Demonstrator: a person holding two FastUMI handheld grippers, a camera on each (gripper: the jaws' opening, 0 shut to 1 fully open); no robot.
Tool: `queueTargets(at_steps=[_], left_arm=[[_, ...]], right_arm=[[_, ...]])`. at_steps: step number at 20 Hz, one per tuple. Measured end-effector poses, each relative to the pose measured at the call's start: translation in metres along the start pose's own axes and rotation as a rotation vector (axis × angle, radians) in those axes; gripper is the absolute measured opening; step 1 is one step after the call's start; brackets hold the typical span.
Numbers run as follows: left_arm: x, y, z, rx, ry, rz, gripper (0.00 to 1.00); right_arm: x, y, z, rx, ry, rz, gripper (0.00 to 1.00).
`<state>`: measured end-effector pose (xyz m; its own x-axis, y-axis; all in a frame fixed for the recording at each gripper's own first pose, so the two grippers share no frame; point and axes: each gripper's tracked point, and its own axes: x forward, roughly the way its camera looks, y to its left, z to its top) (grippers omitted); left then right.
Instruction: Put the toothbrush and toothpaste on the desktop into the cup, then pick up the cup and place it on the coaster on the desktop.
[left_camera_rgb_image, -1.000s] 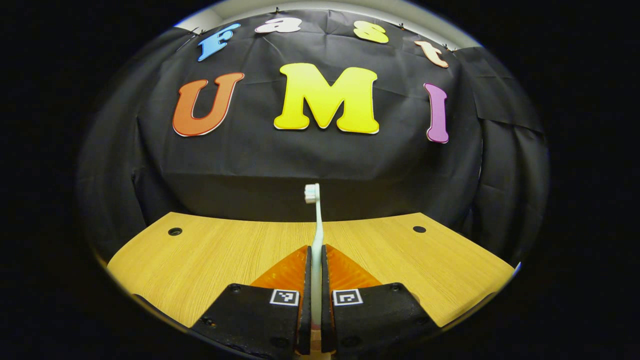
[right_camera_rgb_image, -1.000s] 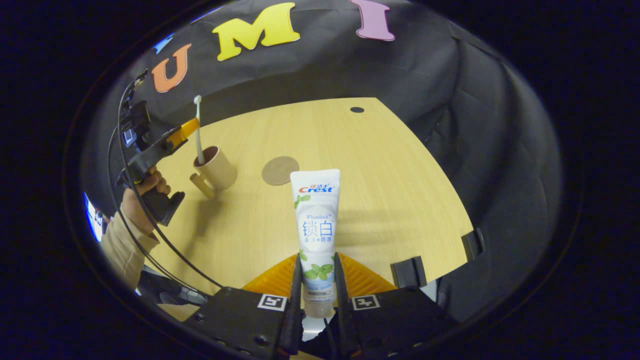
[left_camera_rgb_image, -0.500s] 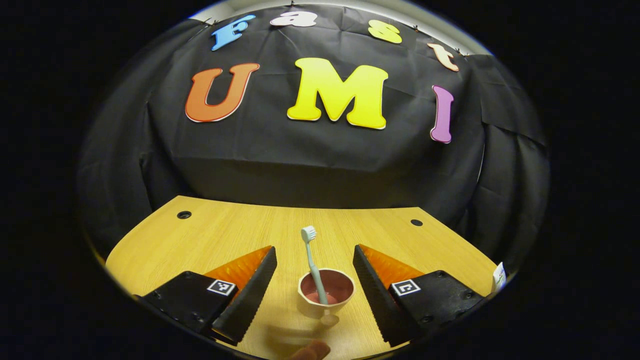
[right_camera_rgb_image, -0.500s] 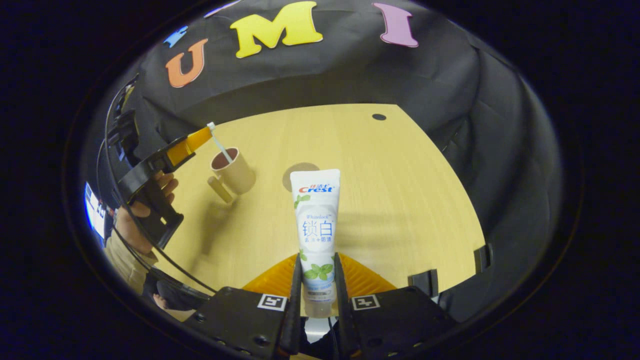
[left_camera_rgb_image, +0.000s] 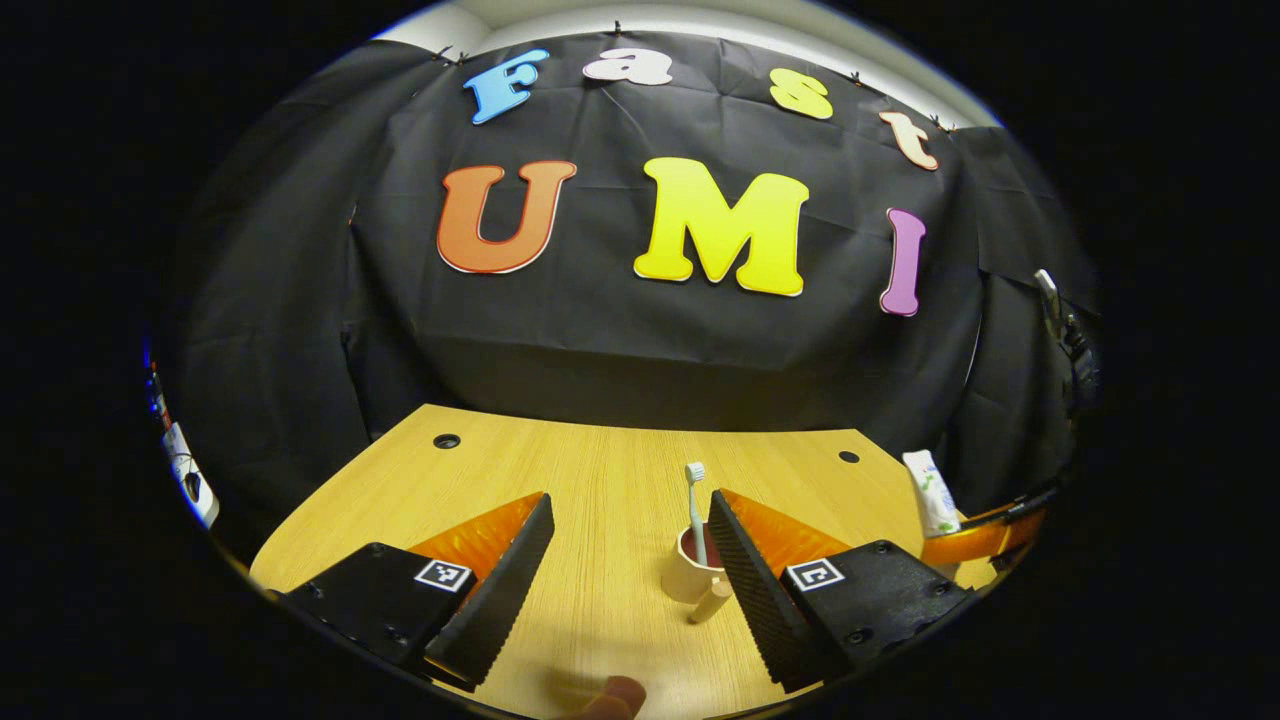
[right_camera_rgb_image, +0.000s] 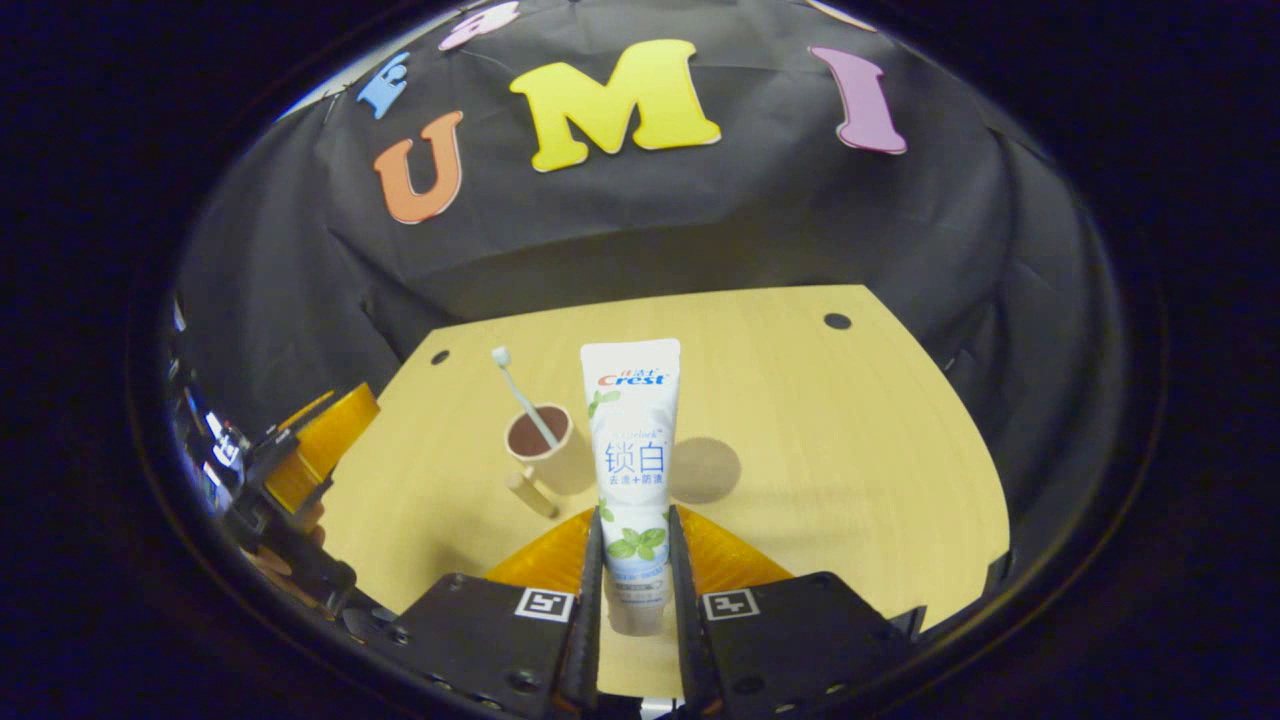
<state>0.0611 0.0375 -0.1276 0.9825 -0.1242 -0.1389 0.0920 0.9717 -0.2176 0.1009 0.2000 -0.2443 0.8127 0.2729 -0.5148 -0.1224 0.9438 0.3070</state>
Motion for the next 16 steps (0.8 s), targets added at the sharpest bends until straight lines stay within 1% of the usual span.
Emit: queueTargets(at_steps=[1,4,5,6,9,10,11,13,16], left_arm=[[-0.009,0.006,0.003,0.001,0.0,0.009,0.98],[-0.027,0.025,0.011,0.012,-0.016,0.049,0.98],[-0.041,0.028,0.016,0.009,-0.003,0.07,0.98],[-0.054,0.032,0.019,0.005,0.003,0.09,0.98],[-0.072,0.049,0.028,-0.018,0.006,0.131,0.98],[-0.076,0.057,0.026,-0.021,0.011,0.149,0.99],[-0.079,0.065,0.024,-0.023,0.021,0.168,0.98],[-0.088,0.077,0.02,-0.027,0.047,0.198,0.98],[-0.099,0.089,0.008,-0.026,0.073,0.232,0.99]], right_arm=[[0.008,0.012,0.012,-0.016,-0.023,0.017,0.32],[0.029,0.045,0.04,-0.05,-0.098,0.076,0.32],[0.036,0.056,0.048,-0.058,-0.123,0.098,0.34],[0.046,0.066,0.056,-0.07,-0.147,0.115,0.34],[0.075,0.09,0.07,-0.127,-0.199,0.159,0.32],[0.086,0.093,0.072,-0.137,-0.213,0.164,0.34],[0.097,0.097,0.073,-0.142,-0.22,0.164,0.33],[0.12,0.102,0.066,-0.162,-0.206,0.171,0.34],[0.14,0.105,0.063,-0.206,-0.21,0.169,0.33]])
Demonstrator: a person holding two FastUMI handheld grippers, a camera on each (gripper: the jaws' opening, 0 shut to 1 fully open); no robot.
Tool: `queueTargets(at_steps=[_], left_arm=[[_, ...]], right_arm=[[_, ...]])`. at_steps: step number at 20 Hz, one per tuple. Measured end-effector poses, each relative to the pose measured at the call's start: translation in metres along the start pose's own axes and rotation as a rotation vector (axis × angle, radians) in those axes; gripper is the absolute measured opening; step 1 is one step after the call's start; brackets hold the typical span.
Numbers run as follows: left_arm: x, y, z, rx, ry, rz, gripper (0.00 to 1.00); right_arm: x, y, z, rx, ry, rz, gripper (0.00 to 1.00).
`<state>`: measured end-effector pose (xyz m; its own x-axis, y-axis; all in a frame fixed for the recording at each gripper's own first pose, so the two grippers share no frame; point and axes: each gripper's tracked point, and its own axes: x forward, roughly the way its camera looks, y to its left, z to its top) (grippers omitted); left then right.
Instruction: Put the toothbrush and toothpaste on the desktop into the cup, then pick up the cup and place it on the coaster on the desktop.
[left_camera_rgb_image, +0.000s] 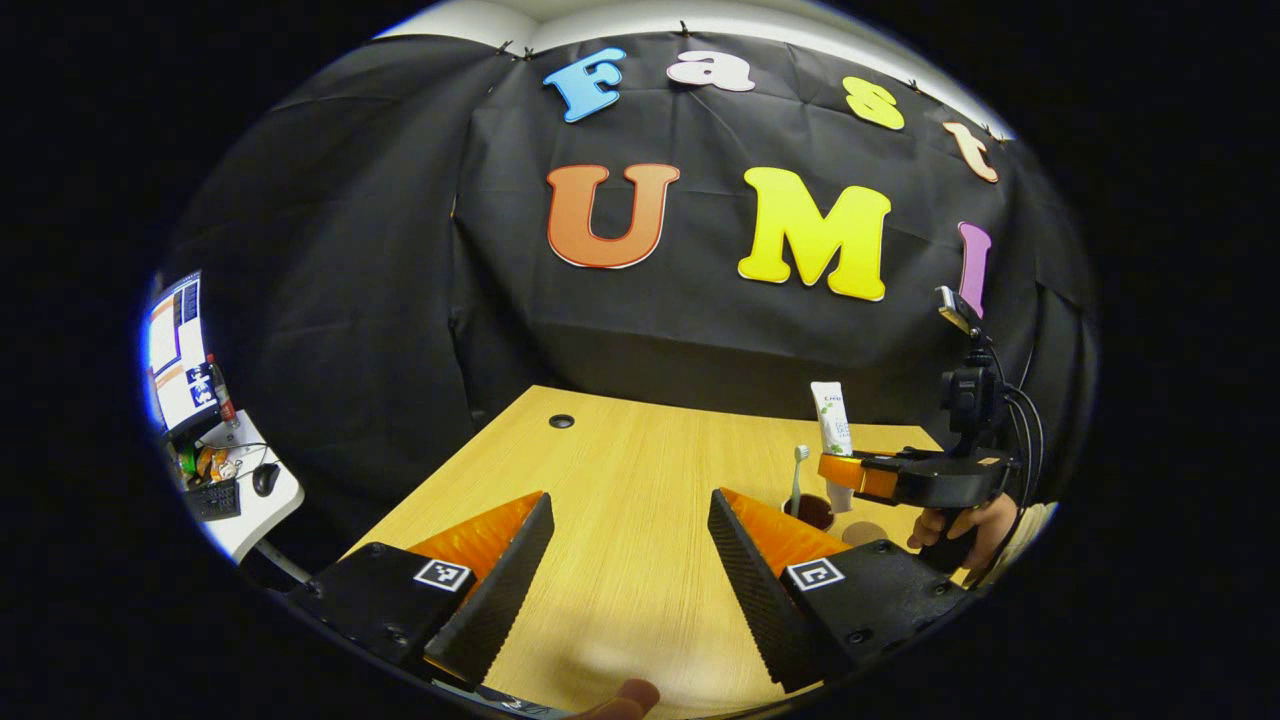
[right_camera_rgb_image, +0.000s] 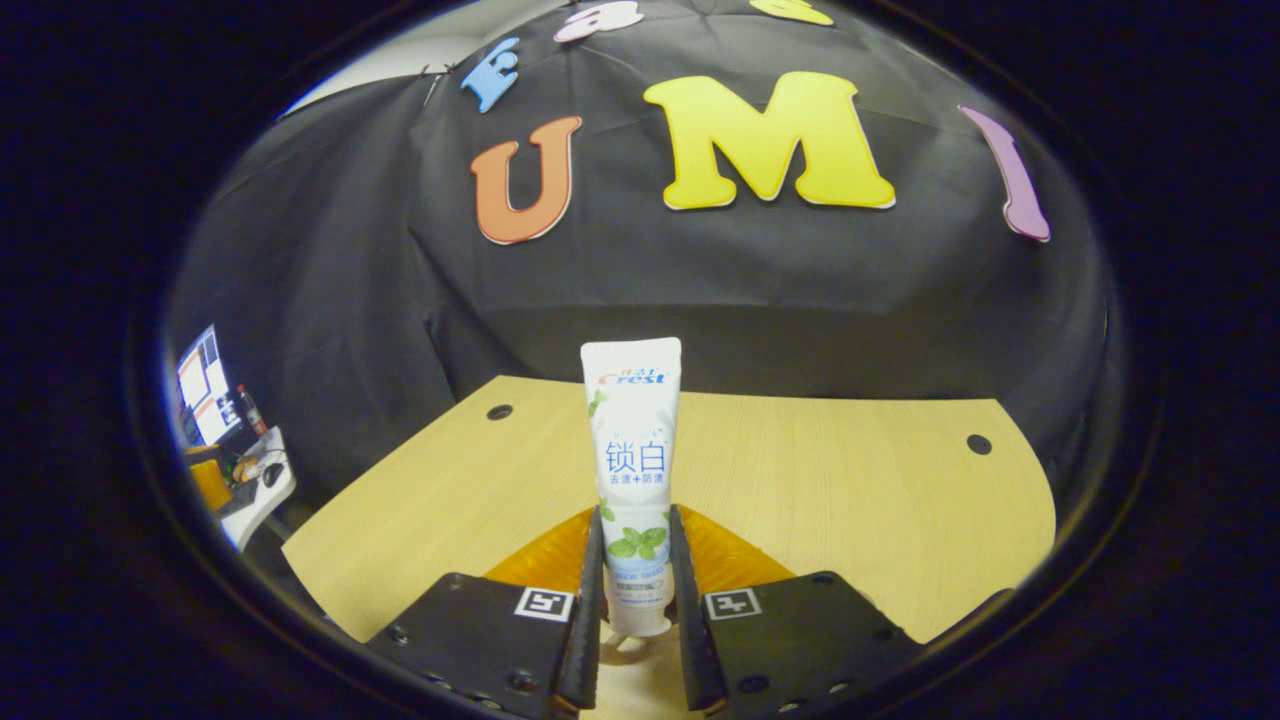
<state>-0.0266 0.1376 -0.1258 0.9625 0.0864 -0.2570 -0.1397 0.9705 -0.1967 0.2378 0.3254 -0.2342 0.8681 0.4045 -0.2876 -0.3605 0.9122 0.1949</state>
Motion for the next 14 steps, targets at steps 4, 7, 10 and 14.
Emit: queueTargets(at_steps=[4,7,10,14], left_arm=[[-0.004,0.001,-0.015,-0.017,0.04,0.005,0.99],[-0.003,-0.002,-0.018,-0.008,0.046,0.001,0.99],[0.001,-0.01,-0.014,-0.002,0.045,-0.009,0.98],[0.007,-0.021,0.0,0.007,0.031,-0.031,0.99]], right_arm=[[0.009,0.004,-0.008,-0.014,0.011,0.007,0.35],[0.01,0.002,-0.011,-0.019,0.017,-0.003,0.38],[-0.001,0.003,-0.014,-0.017,0.029,-0.009,0.42],[-0.029,0.003,-0.009,-0.058,0.03,-0.017,0.51]])
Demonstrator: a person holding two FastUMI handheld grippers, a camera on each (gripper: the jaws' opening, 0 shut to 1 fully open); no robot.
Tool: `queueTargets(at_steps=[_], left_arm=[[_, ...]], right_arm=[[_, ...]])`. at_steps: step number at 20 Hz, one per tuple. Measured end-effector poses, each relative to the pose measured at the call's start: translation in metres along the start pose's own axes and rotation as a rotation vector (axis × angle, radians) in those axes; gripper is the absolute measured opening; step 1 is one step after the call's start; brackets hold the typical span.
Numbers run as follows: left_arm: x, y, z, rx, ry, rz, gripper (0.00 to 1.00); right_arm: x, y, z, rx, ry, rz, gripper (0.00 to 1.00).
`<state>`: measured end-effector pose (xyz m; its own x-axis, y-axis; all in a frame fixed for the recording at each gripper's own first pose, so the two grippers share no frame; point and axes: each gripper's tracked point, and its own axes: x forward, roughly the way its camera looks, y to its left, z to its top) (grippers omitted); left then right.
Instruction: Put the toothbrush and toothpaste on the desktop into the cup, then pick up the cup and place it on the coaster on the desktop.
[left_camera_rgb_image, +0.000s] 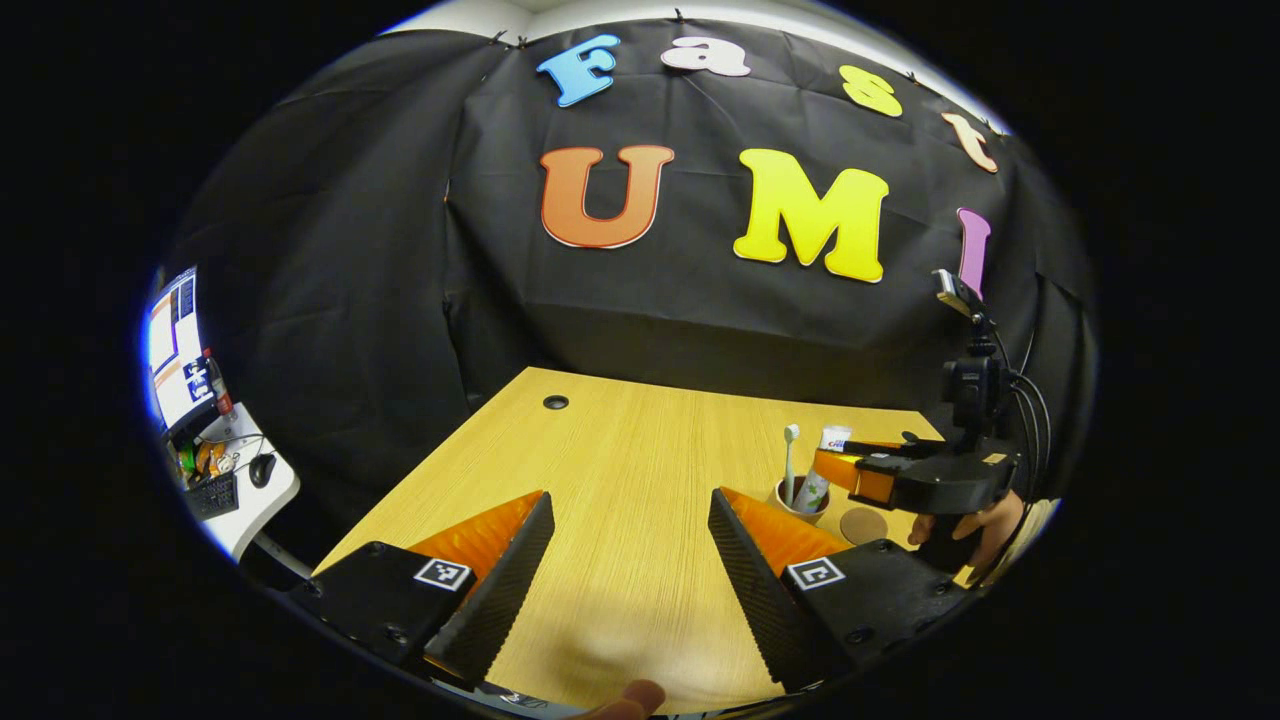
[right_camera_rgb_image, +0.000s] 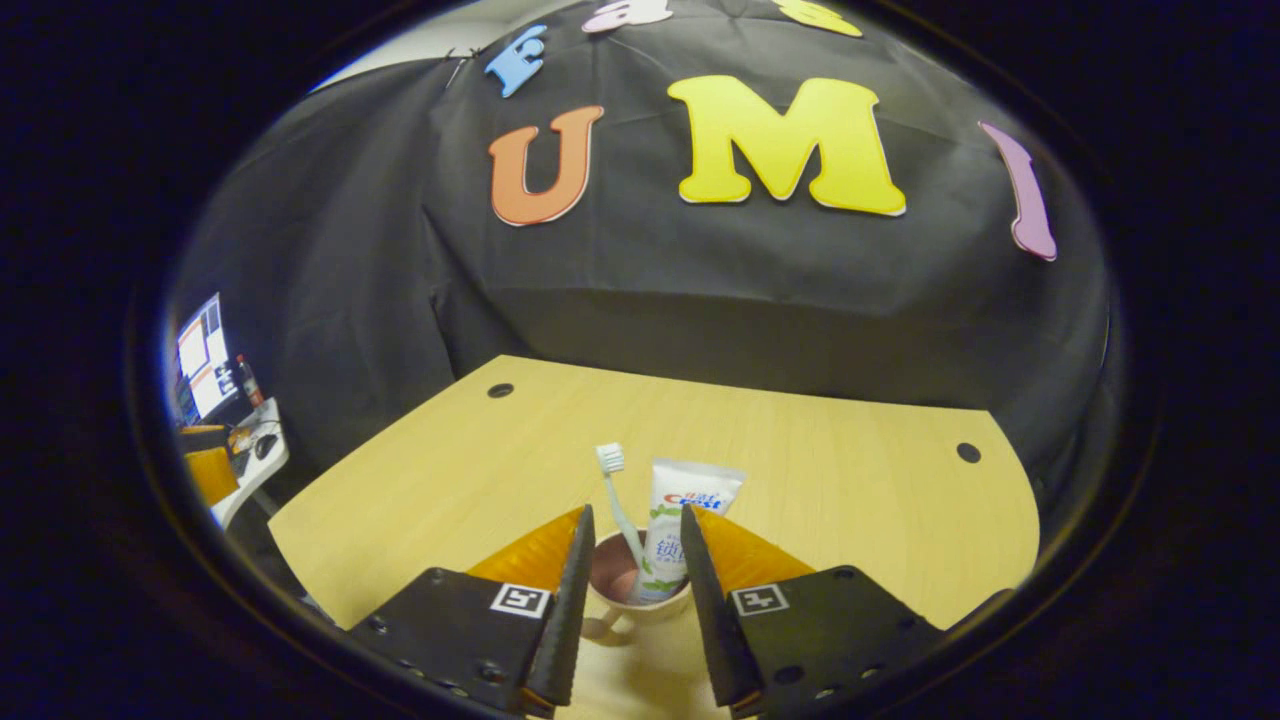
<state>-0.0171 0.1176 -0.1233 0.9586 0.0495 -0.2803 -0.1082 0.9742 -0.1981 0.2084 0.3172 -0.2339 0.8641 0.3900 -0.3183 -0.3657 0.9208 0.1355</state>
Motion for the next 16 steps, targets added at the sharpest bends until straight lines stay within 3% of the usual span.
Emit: queueTargets(at_steps=[1,5,7,10,16], left_arm=[[0.002,-0.005,0.006,-0.005,-0.006,-0.009,0.98],[0.006,-0.029,0.033,-0.048,-0.036,-0.053,0.99],[0.003,-0.041,0.051,-0.051,-0.063,-0.081,0.98],[-0.003,-0.061,0.072,-0.04,-0.092,-0.12,0.98],[-0.025,-0.093,0.111,0.013,-0.192,-0.158,0.98]], right_arm=[[-0.01,0.0,0.005,-0.006,-0.003,0.004,0.51],[-0.052,-0.014,0.034,-0.011,-0.033,-0.019,0.82],[-0.074,-0.027,0.049,-0.001,-0.057,-0.044,0.84],[-0.112,-0.055,0.062,0.018,-0.073,-0.108,0.97],[-0.19,-0.106,0.075,0.061,-0.145,-0.243,0.97]])
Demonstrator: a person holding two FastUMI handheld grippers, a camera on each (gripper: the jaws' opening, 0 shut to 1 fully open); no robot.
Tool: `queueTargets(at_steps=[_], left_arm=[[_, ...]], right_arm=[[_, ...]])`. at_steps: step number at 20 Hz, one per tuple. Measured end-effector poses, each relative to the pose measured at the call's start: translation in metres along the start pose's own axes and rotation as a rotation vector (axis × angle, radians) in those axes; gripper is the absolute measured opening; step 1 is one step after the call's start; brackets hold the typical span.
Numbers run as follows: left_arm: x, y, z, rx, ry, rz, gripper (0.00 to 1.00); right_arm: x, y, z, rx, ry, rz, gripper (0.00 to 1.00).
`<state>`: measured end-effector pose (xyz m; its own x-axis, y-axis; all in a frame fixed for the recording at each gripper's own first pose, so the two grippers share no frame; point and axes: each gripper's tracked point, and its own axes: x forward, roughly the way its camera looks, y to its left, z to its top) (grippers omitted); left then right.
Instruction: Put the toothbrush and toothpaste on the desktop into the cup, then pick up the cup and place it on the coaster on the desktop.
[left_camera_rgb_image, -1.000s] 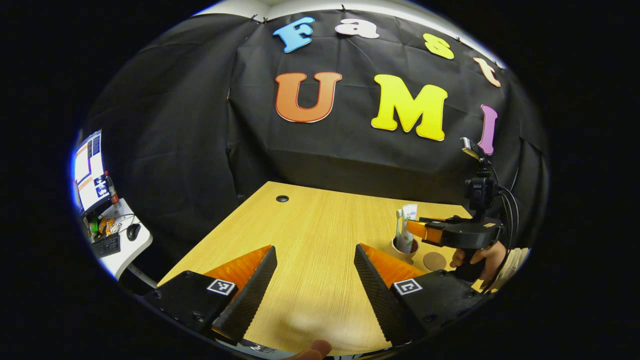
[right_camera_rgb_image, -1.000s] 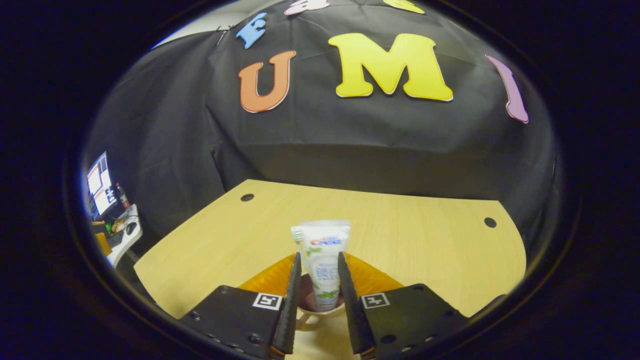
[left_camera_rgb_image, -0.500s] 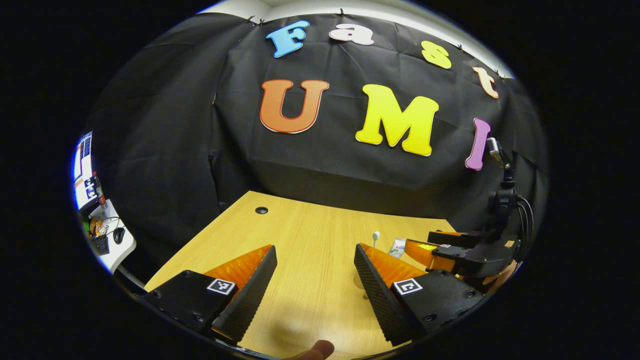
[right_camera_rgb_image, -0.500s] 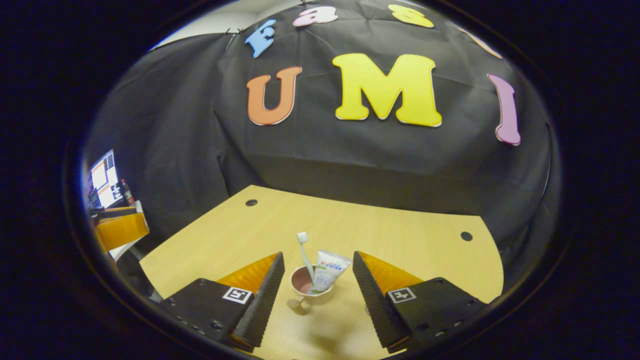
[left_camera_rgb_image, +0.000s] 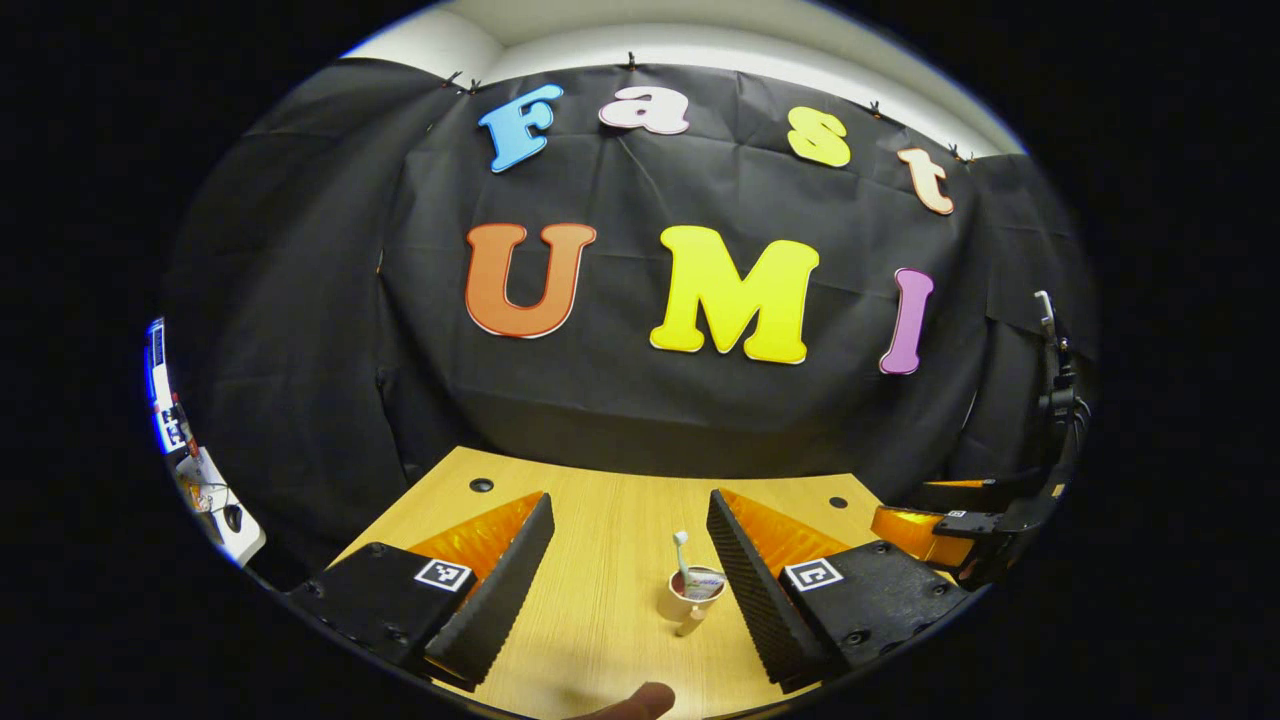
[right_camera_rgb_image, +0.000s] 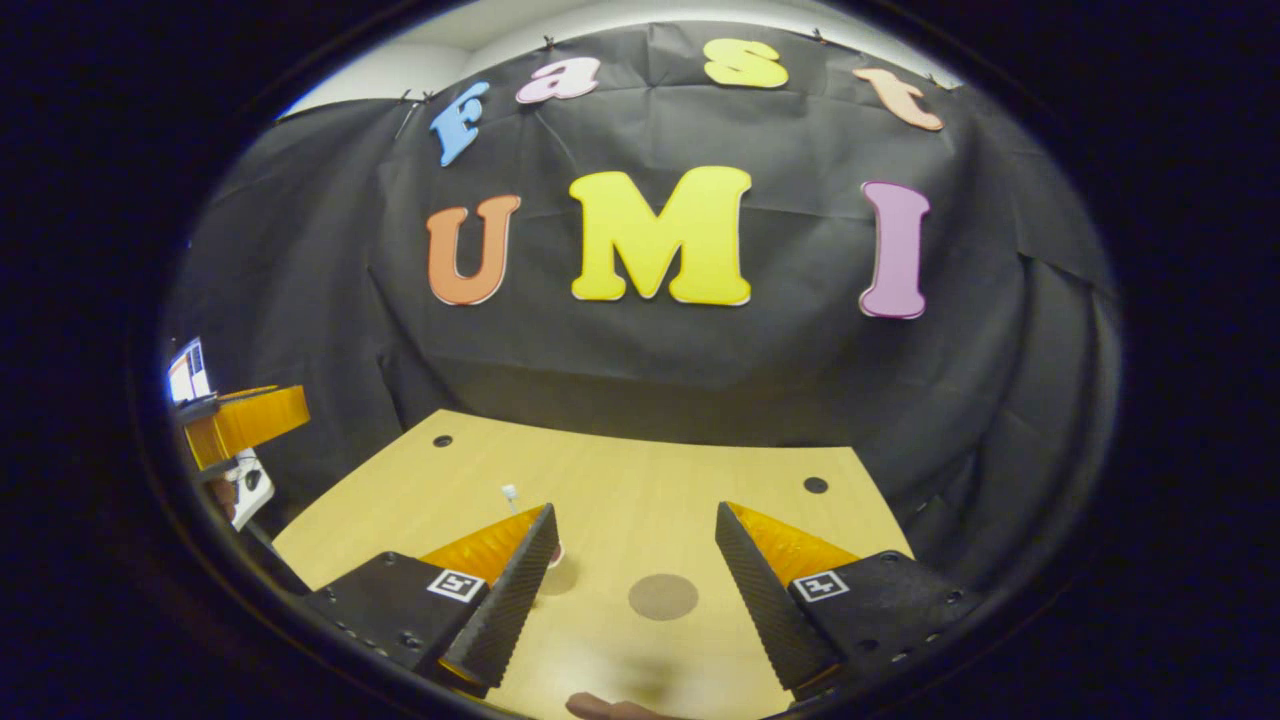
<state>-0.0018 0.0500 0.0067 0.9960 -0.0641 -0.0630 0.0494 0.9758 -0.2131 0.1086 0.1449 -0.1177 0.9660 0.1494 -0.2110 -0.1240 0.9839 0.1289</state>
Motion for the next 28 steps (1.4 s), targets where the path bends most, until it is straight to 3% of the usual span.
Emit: queueTargets(at_steps=[4,8,10,17,28], left_arm=[[-0.012,-0.023,-0.002,-0.015,-0.002,-0.036,0.98],[-0.026,-0.029,-0.003,0.015,-0.04,-0.038,0.98],[-0.028,-0.04,-0.011,0.039,-0.024,-0.074,0.98],[-0.026,-0.011,-0.017,0.021,-0.025,-0.075,0.97],[-0.027,0.025,-0.04,0.057,-0.019,-0.036,0.98]], right_arm=[[-0.046,-0.012,0.018,-0.005,-0.125,-0.113,0.96],[-0.057,0.021,0.005,-0.032,-0.12,-0.075,0.96],[-0.056,0.034,0.001,-0.052,-0.102,-0.063,0.95],[-0.049,0.063,-0.004,-0.084,-0.085,-0.054,0.96],[0.031,0.1,-0.084,-0.086,0.184,-0.018,0.95]])
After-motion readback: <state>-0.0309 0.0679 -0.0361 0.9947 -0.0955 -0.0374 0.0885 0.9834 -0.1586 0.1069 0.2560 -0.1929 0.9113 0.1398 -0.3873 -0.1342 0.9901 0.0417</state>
